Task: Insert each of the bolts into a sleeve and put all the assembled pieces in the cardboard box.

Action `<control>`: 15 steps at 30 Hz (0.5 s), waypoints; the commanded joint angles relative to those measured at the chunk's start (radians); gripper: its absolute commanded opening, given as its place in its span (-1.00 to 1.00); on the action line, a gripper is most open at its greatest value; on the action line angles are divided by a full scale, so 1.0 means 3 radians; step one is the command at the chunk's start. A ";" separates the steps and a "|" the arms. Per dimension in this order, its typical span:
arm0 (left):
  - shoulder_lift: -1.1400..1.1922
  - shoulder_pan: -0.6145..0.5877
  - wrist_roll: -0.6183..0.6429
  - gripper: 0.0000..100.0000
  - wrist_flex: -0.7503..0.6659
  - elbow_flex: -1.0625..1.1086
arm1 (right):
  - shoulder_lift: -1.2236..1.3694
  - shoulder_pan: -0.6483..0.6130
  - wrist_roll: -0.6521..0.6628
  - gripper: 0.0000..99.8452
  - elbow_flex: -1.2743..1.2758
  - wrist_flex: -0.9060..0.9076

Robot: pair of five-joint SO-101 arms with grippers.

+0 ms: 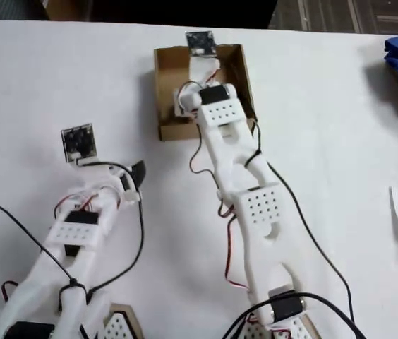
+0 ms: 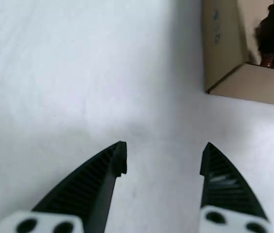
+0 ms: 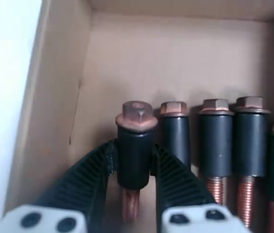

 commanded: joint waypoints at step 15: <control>-0.0041 -0.0020 0.0005 -0.47 -0.0066 0.0008 | -0.0049 -0.0079 0.0097 -0.45 -0.0205 0.0095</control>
